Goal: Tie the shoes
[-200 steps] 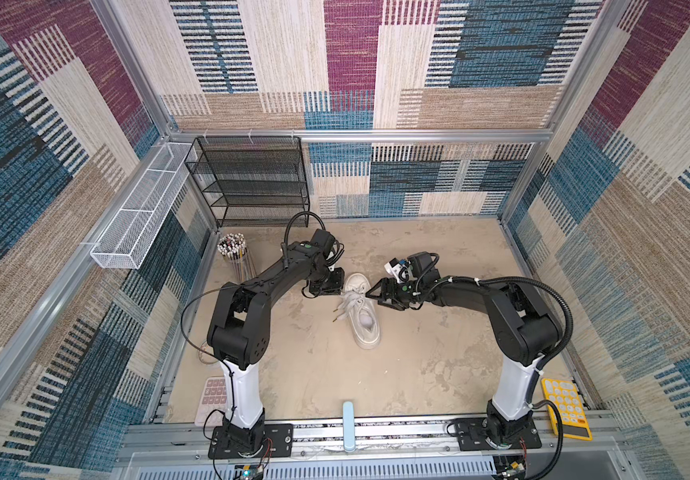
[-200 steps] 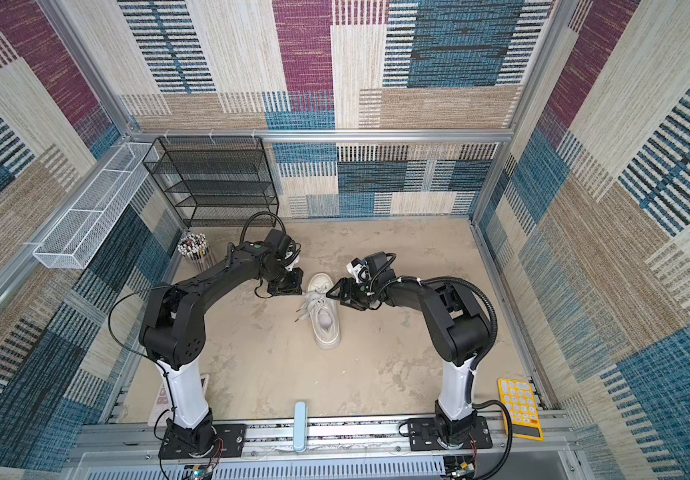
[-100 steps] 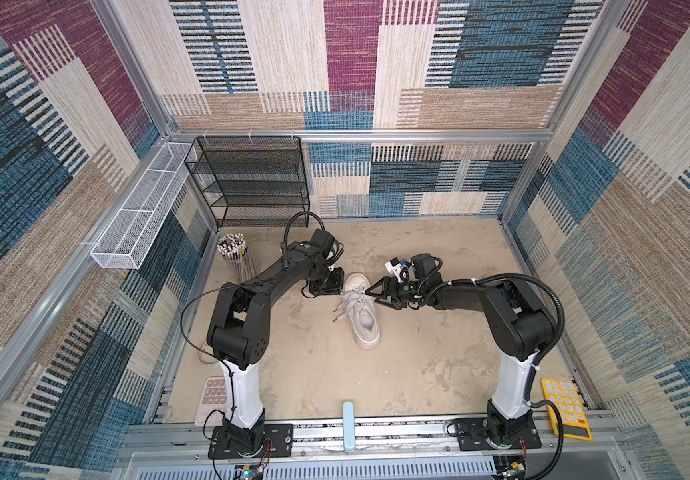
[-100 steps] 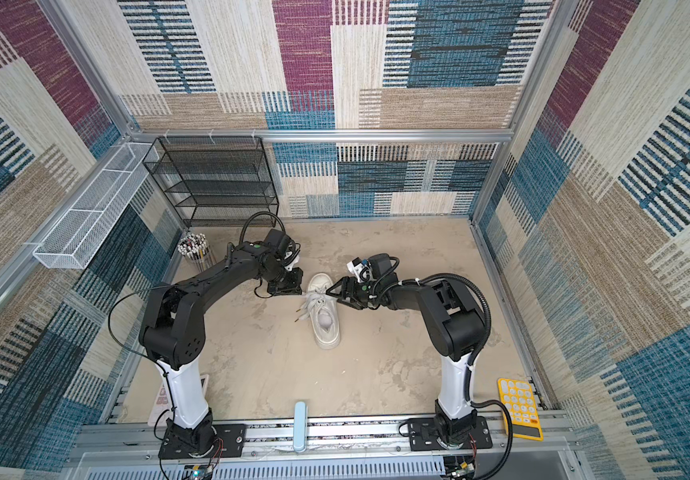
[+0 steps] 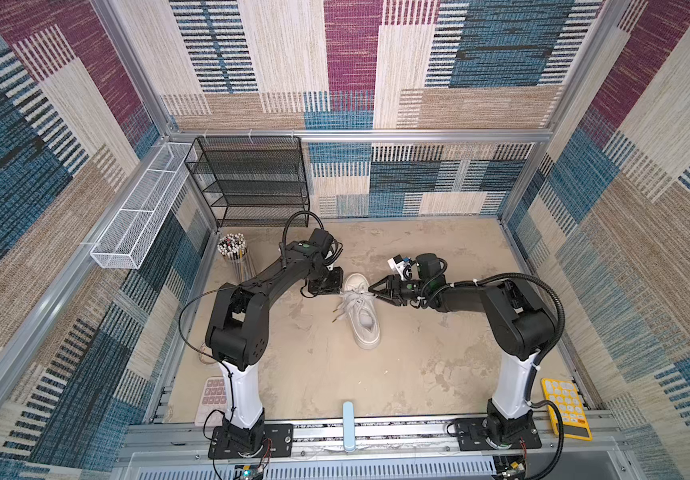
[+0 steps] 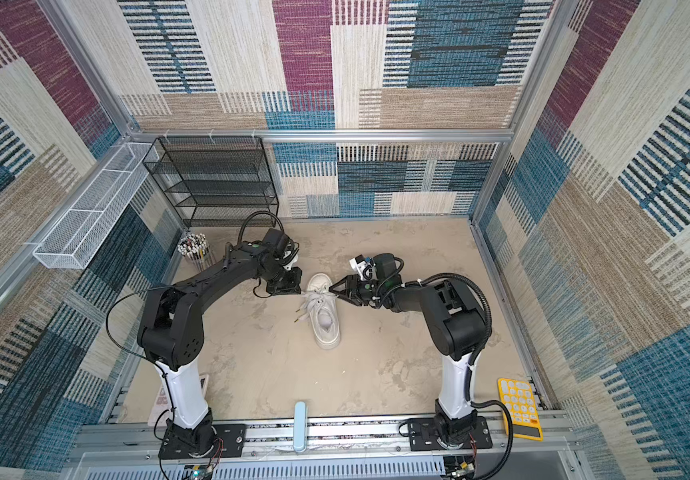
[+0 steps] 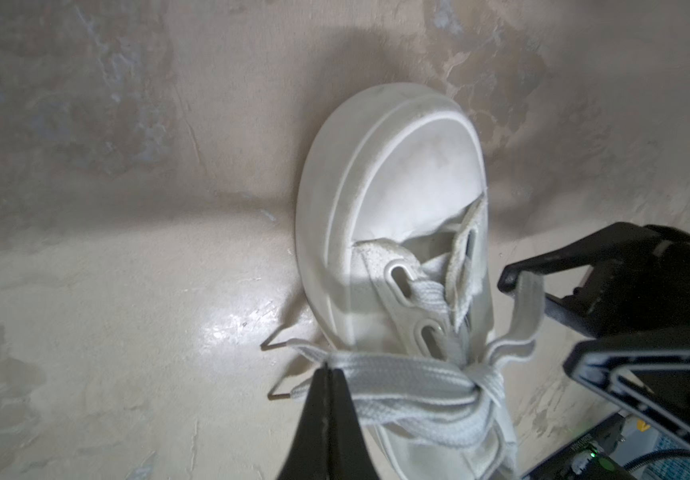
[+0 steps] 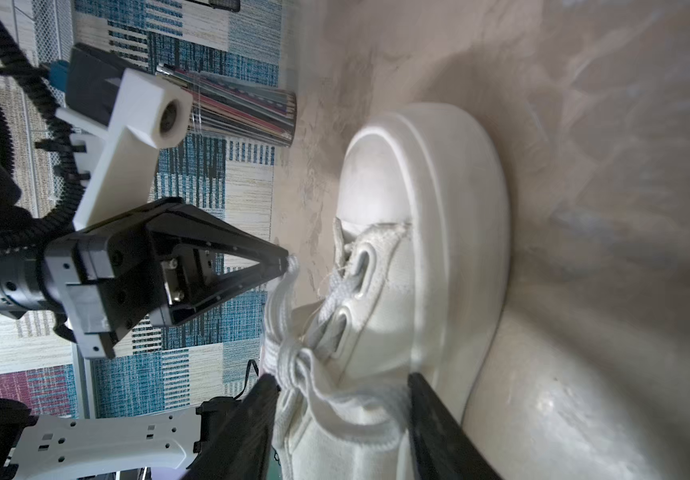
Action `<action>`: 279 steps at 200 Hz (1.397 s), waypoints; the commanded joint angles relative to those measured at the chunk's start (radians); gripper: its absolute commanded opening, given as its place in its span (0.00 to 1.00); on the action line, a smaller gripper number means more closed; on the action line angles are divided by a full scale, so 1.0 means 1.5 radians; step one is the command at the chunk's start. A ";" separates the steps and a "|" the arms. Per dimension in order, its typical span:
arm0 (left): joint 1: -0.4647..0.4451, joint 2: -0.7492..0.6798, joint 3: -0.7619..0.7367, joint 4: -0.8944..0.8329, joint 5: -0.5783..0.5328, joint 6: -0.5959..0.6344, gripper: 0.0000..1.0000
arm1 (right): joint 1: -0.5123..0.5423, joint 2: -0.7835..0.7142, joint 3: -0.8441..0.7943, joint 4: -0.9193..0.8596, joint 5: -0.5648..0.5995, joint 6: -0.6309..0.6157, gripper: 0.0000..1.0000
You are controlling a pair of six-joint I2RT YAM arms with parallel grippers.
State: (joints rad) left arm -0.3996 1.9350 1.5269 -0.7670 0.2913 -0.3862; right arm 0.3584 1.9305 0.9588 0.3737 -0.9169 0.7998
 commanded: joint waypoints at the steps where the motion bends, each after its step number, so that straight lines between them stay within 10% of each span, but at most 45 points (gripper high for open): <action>1: 0.001 -0.005 -0.002 0.000 -0.002 0.020 0.00 | -0.001 -0.005 -0.002 0.029 -0.014 0.007 0.50; 123: 0.002 -0.018 -0.012 0.003 -0.009 0.019 0.00 | -0.015 -0.062 -0.066 0.043 0.029 0.022 0.00; 279: 0.039 -0.075 -0.096 0.040 -0.019 0.004 0.00 | -0.046 -0.166 -0.185 0.038 0.156 0.047 0.00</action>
State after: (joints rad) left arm -0.3553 1.8362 1.3918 -0.6830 0.3466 -0.3866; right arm 0.3042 1.6882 0.6930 0.4347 -0.7502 0.8654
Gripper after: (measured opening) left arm 0.049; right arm 0.048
